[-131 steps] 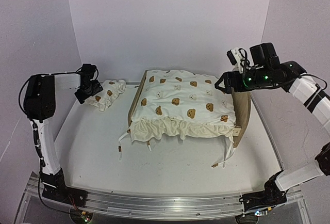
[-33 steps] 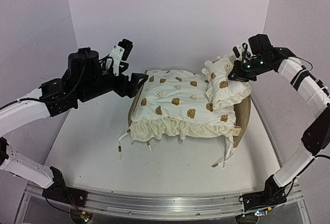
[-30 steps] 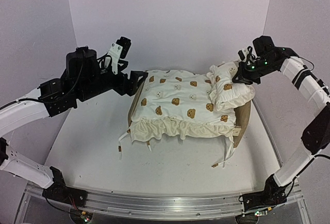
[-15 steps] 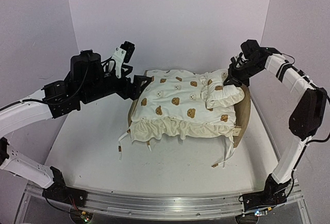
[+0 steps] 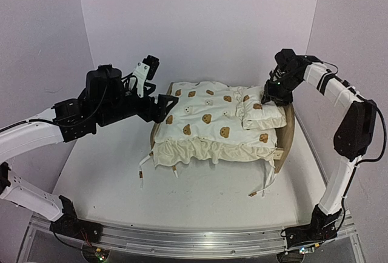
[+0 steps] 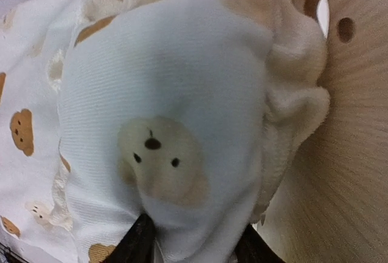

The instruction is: Set up the pet bed

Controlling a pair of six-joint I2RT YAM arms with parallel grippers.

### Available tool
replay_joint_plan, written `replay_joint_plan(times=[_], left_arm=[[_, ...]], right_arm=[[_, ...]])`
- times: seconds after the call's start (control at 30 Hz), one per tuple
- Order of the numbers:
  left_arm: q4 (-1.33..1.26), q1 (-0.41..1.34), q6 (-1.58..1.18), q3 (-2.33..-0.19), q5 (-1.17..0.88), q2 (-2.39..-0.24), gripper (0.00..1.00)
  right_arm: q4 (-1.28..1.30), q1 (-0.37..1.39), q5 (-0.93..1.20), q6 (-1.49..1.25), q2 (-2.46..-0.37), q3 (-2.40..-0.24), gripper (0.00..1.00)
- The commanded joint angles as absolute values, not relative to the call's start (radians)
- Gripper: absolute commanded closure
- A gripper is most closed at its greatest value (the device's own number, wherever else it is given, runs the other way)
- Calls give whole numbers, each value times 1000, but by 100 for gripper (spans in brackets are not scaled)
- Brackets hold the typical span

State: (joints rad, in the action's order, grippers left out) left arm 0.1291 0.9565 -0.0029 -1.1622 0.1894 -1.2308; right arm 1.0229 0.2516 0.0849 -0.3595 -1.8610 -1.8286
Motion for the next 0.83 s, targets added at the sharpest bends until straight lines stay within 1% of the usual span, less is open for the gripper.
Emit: replay_joint_plan(times=[0.0,0.03,0.13,0.17,0.2,0.3,0.37,0.4,0.53,0.67,0.73,0.77,0.8], left_arm=[[100,924,-67,-1176,262,-1188,9],[117,891,-98,-1180,253,-1180,9],[173,762,-201,-1177,224,-1127,8],[202,718,-224,-1183,225,-1108,7],[233,668,-243,-1195,224,-1086,6],[347,479,-280,-1267,182,-1052,4],[396,390,-275,-1317,173,-1018,4],[410,366,-265,-1341,172,-1003,4],[464,351,-224,-1451,259,-955,3],[473,351,-200,-1509,285,-918,2],[476,353,-188,-1521,291,-911,2],[477,352,-186,-1524,294,-907,2],[478,352,-187,-1525,297,-905,2]], right_arm=[[1147,270,-24,-300,-1822,-2005,44],[1175,270,-33,-287,-1796,-2023,38],[1209,269,-42,-221,-1677,-2033,12],[1213,267,-43,-198,-1638,-2032,5],[1216,264,-49,-172,-1598,-2030,2],[1206,229,-193,-138,-1467,-1982,2],[1146,212,-295,-133,-1364,-1911,2],[1092,212,-298,-121,-1305,-1864,2],[835,212,-187,-72,-1040,-1673,2],[814,212,-238,-101,-967,-1683,2],[739,212,-184,-78,-887,-1610,2],[728,212,-187,-84,-869,-1590,2],[763,212,-209,-100,-889,-1615,2]])
